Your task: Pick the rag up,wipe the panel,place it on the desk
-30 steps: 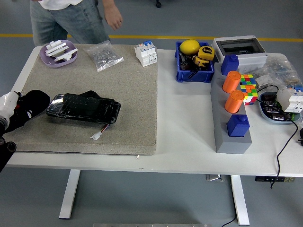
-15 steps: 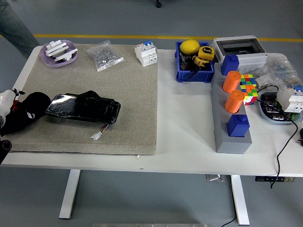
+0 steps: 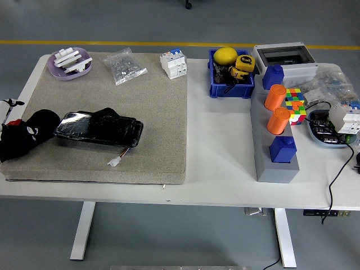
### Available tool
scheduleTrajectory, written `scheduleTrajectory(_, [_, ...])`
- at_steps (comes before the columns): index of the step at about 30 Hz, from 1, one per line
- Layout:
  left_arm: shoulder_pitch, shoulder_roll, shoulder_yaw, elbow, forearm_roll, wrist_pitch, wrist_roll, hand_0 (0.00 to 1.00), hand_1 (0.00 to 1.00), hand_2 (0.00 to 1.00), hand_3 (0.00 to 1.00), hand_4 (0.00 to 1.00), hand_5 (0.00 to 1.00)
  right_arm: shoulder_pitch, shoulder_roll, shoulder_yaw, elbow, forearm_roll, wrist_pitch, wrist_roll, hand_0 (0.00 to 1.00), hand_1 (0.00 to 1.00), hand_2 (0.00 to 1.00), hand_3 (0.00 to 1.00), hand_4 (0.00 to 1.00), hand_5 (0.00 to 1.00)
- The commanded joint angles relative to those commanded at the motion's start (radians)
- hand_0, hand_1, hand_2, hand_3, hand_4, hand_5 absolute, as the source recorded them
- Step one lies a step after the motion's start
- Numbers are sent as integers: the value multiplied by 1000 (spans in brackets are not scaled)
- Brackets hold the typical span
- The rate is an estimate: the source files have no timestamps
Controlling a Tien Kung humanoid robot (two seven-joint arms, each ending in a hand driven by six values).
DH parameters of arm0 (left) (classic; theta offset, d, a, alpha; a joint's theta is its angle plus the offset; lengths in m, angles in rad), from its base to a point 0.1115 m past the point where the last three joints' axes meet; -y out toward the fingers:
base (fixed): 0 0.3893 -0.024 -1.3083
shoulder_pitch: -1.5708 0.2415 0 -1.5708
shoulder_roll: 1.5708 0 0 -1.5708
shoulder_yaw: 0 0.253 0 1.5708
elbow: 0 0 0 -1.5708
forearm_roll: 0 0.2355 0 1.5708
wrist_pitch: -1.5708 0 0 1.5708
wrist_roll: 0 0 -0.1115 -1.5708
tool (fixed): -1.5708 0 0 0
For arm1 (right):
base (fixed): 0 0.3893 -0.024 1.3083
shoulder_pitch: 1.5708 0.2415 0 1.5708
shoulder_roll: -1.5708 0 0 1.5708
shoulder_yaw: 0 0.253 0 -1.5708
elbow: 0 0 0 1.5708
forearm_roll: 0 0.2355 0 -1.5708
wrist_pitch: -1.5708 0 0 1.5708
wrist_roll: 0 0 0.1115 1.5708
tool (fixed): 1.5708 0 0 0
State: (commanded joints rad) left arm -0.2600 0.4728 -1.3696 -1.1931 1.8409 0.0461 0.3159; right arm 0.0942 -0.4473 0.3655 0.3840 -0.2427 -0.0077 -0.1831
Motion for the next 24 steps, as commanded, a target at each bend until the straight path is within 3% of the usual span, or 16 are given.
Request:
scheduleTrajectory(2, [11, -3, -21, -12, -31, 14, -32, 786, 877, 907, 853, 994, 262, -2, 0, -3, -2, 4, 1, 0, 743, 573, 671, 655, 998, 626])
scheduleTrajectory(3, [18, -6, -37, -20, -58, 27, -57, 776, 860, 873, 835, 879, 200, -4, 1, -3, -2, 4, 2, 0, 743, 573, 671, 655, 998, 626])
scheduleTrajectory(8, [38, -20, -92, -46, -175, 72, -157, 776, 860, 873, 835, 879, 200, -5, 3, -3, -2, 4, 2, 0, 743, 573, 671, 655, 998, 626])
scheduleTrajectory(9, [41, -25, -105, -53, -203, 79, -175, 766, 818, 824, 765, 848, 180, -5, 4, -3, -2, 4, 2, 0, 743, 574, 671, 654, 998, 626])
scheduleTrajectory(14, [46, -43, -147, -70, -345, 99, -268, 766, 818, 824, 765, 848, 180, -5, 5, -3, -3, 3, 2, 0, 743, 574, 671, 654, 998, 626])
scheduleTrajectory(15, [48, -48, -153, -73, -373, 104, -288, 737, 789, 776, 672, 847, 182, -5, 5, -2, -3, 2, 1, -1, 743, 574, 671, 653, 998, 625])
scheduleTrajectory(18, [61, -67, -166, -87, -437, 121, -344, 737, 789, 776, 672, 847, 182, -5, 5, -2, -3, 2, 0, -1, 743, 574, 671, 653, 998, 625])
scheduleTrajectory(24, [69, -100, -192, -77, -562, 119, -413, 713, 762, 746, 629, 869, 192, -9, 5, -3, -3, 3, 1, -1, 743, 574, 671, 653, 998, 625])
